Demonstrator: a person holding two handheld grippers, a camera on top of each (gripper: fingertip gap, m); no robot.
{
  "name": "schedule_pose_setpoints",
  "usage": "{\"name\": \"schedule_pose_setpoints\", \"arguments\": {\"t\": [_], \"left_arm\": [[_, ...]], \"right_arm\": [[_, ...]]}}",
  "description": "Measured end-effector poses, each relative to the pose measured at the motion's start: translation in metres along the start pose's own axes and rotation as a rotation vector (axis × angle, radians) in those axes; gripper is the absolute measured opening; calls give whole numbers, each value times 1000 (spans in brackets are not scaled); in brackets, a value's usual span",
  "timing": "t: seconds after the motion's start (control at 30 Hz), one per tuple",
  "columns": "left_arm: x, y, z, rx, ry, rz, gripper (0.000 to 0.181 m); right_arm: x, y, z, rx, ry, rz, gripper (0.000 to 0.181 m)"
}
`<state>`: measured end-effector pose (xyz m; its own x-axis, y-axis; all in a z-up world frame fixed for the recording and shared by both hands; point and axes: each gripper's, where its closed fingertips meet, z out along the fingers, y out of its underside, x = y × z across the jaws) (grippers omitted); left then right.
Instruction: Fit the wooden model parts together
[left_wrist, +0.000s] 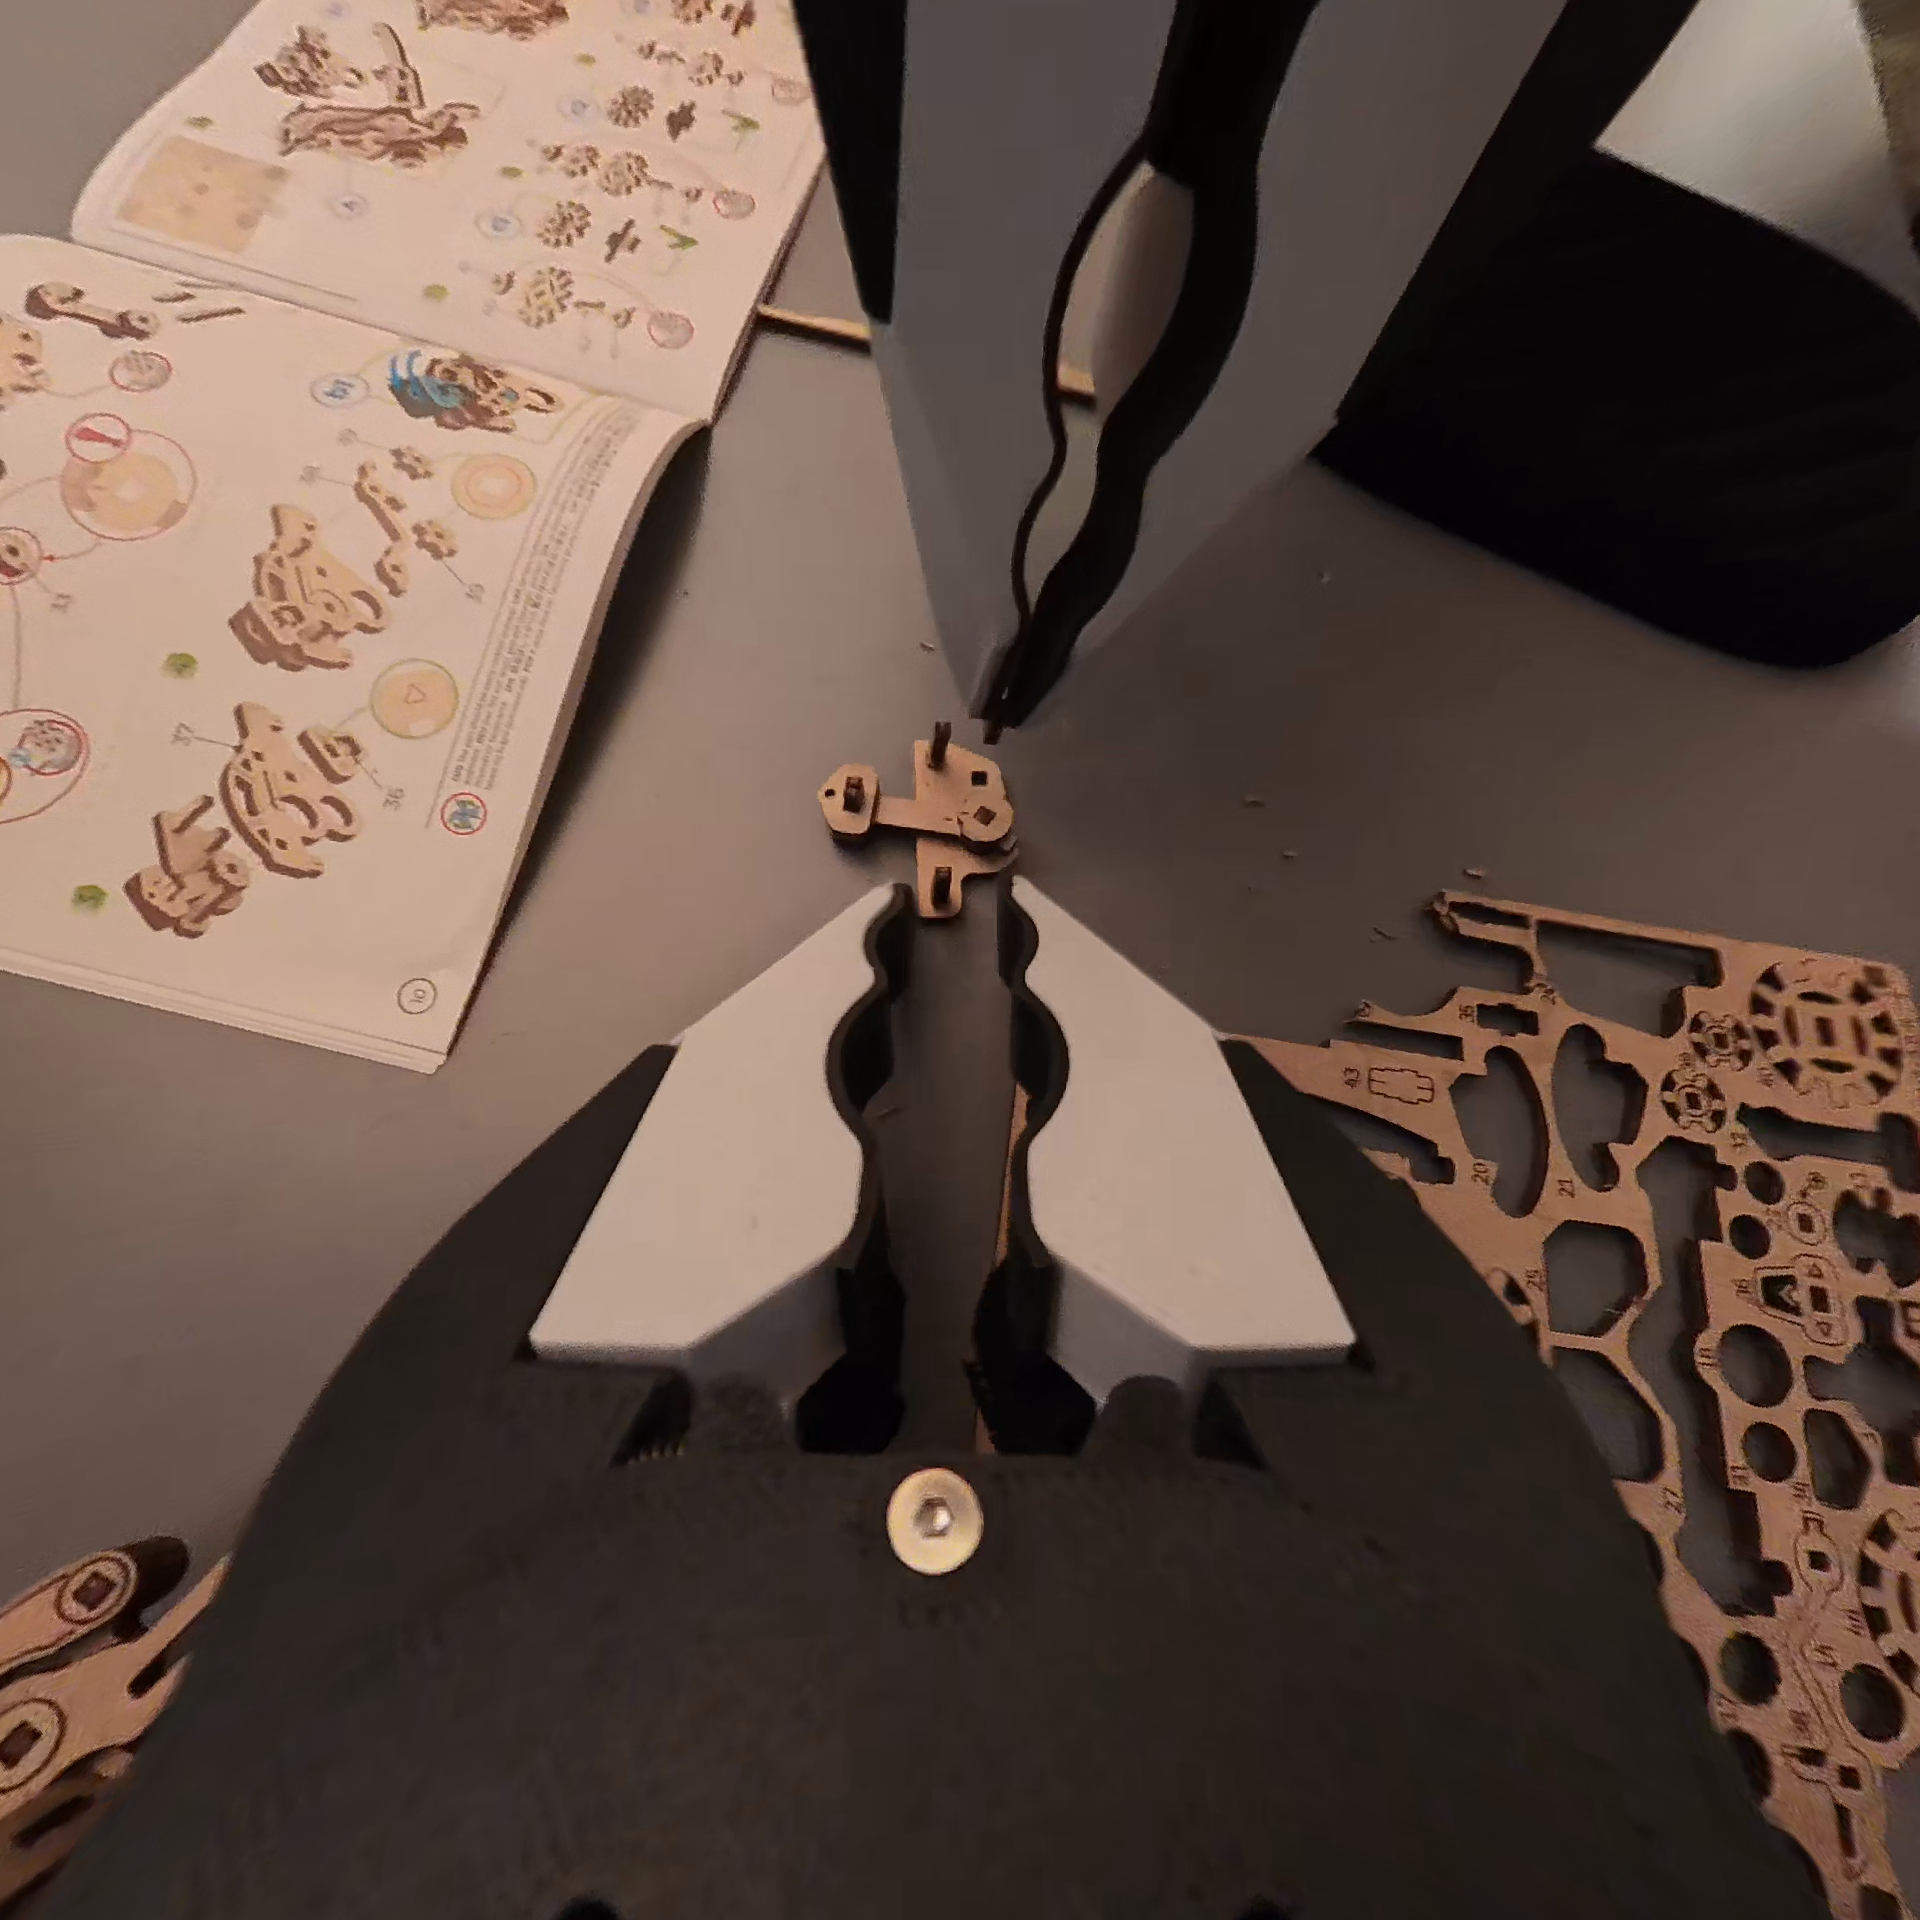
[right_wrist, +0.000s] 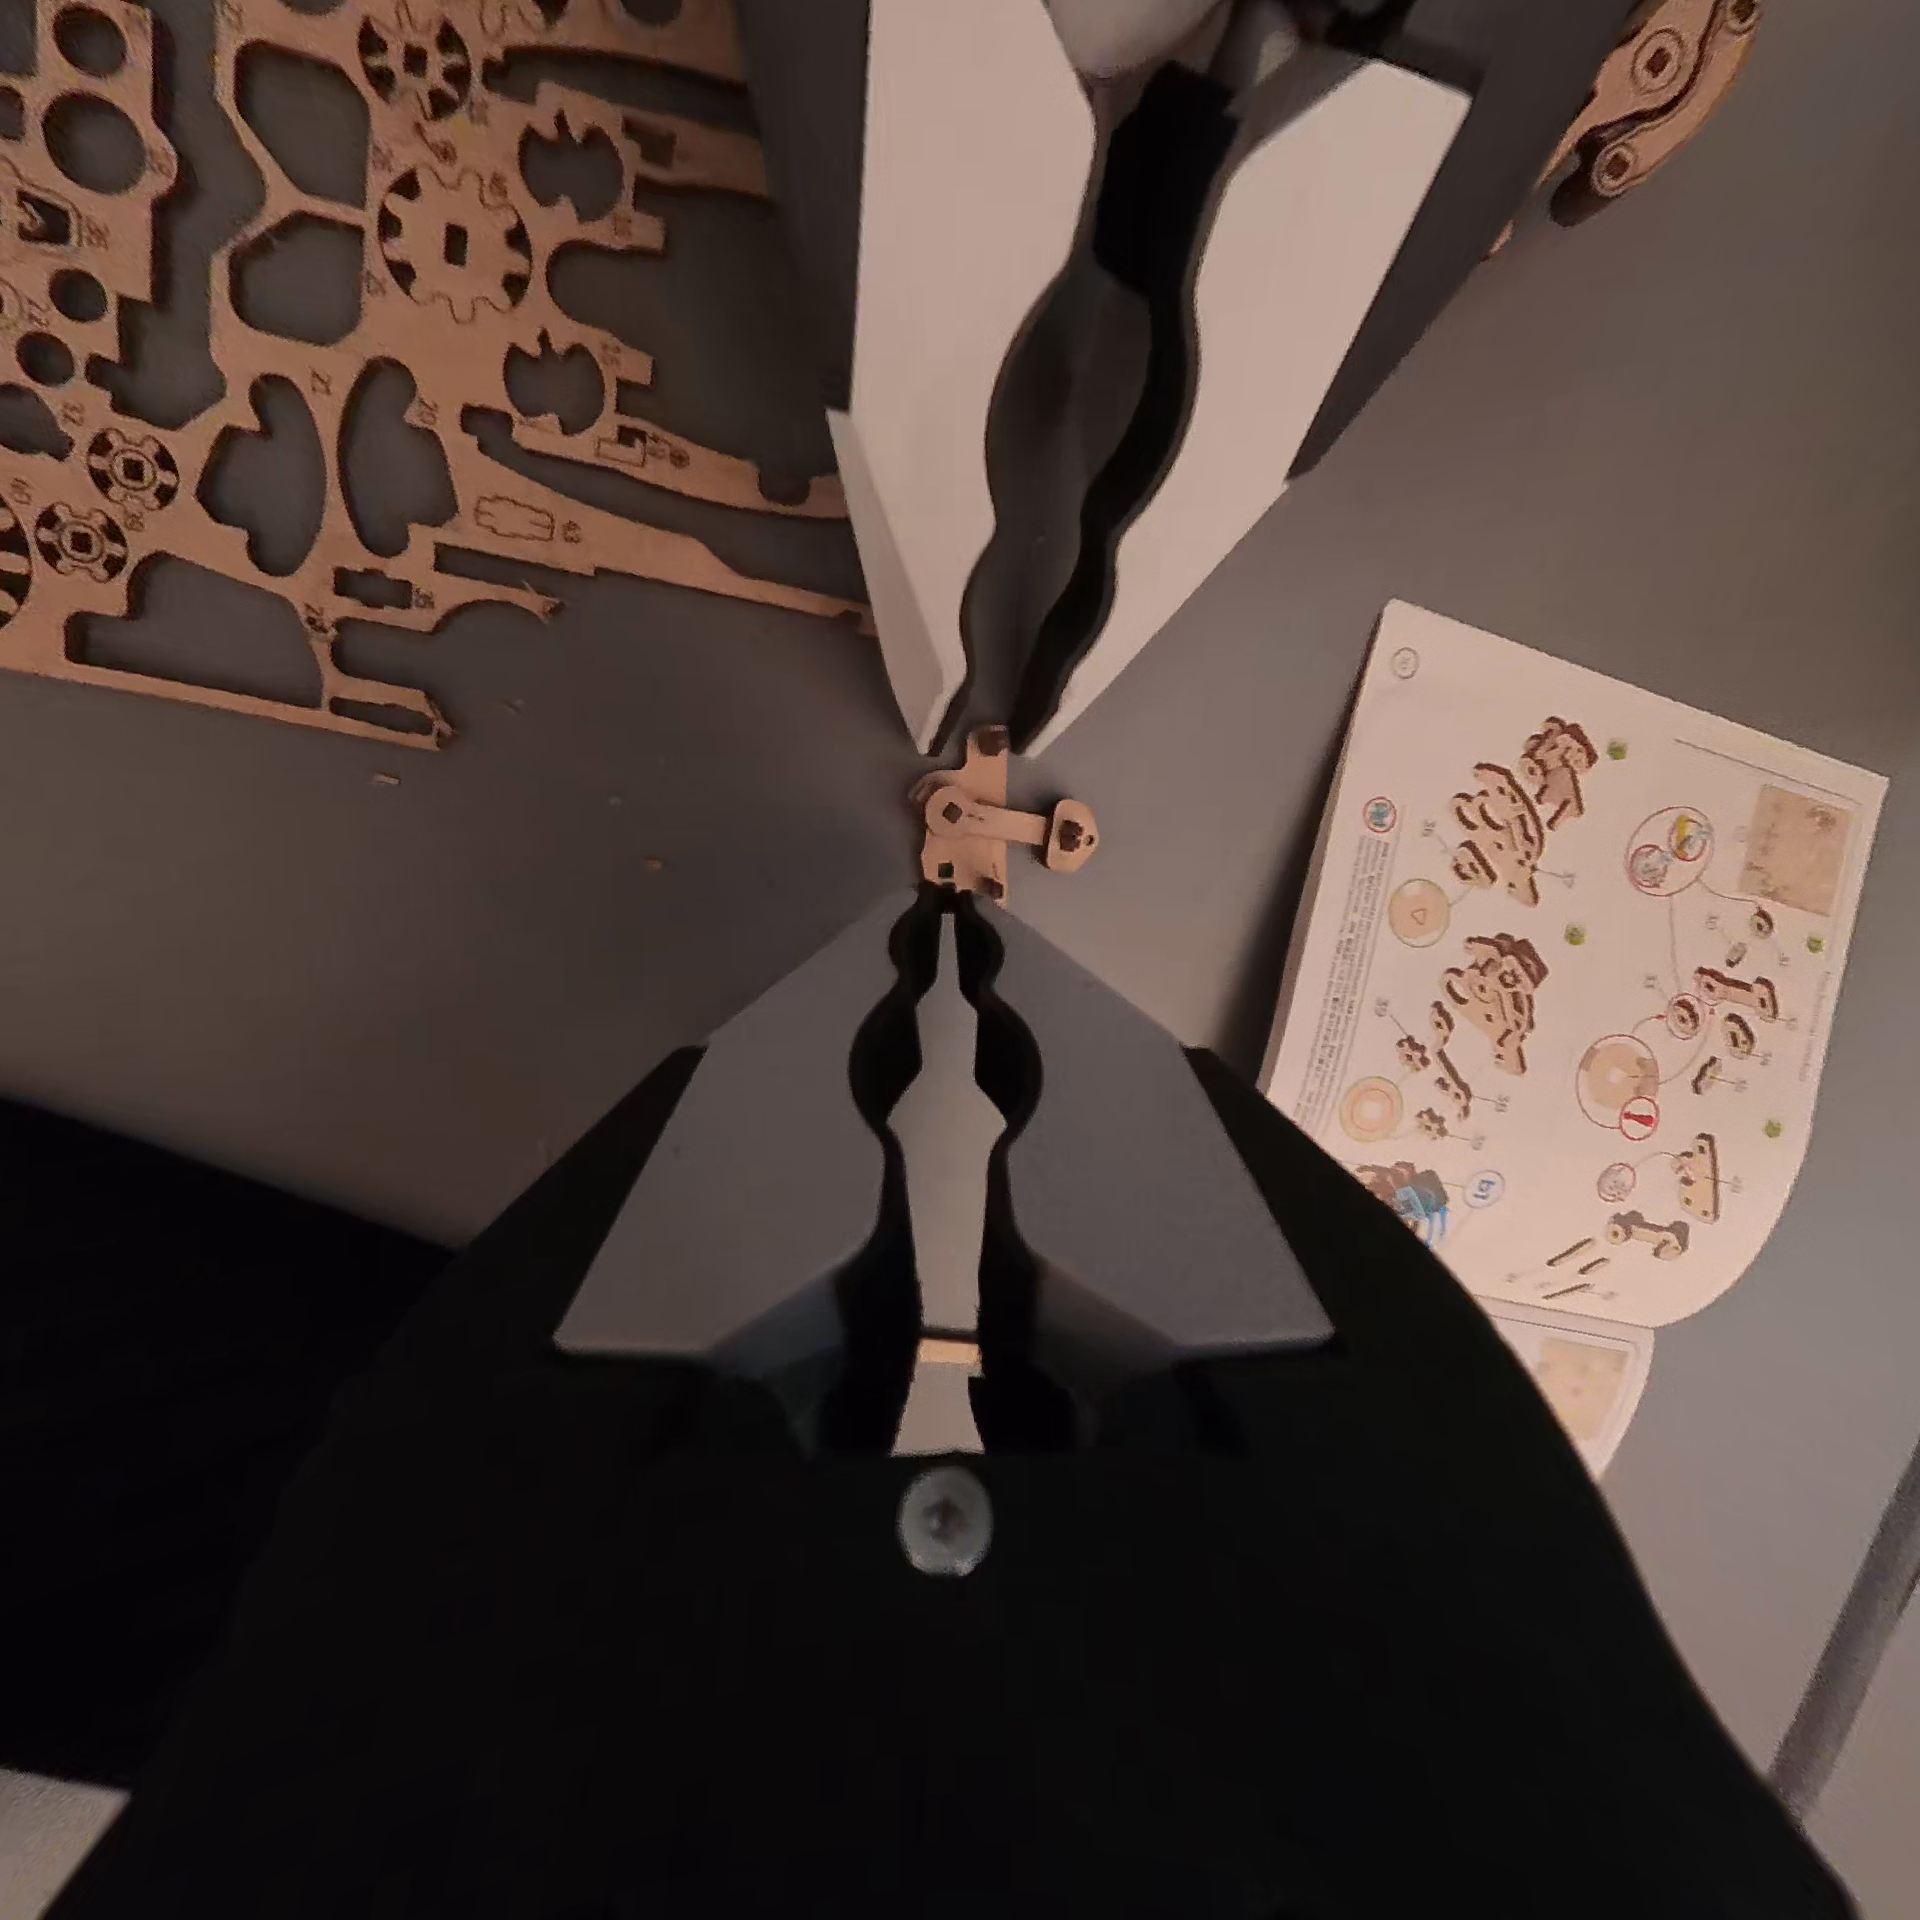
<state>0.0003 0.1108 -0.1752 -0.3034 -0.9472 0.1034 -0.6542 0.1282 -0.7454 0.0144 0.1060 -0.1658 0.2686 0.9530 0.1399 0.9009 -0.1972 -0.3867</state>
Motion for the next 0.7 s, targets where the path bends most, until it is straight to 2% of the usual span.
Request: {"name": "schedule_pose_setpoints", "arguments": {"t": [0.23,0.7], "left_arm": [[0,0,1,-6,-13,16,7],[0,-1,3,-8,-25,34,6]], "right_arm": [[2,3,4,-56,24,-30,0],[0,5,9,-157,28,-118,0]]}}
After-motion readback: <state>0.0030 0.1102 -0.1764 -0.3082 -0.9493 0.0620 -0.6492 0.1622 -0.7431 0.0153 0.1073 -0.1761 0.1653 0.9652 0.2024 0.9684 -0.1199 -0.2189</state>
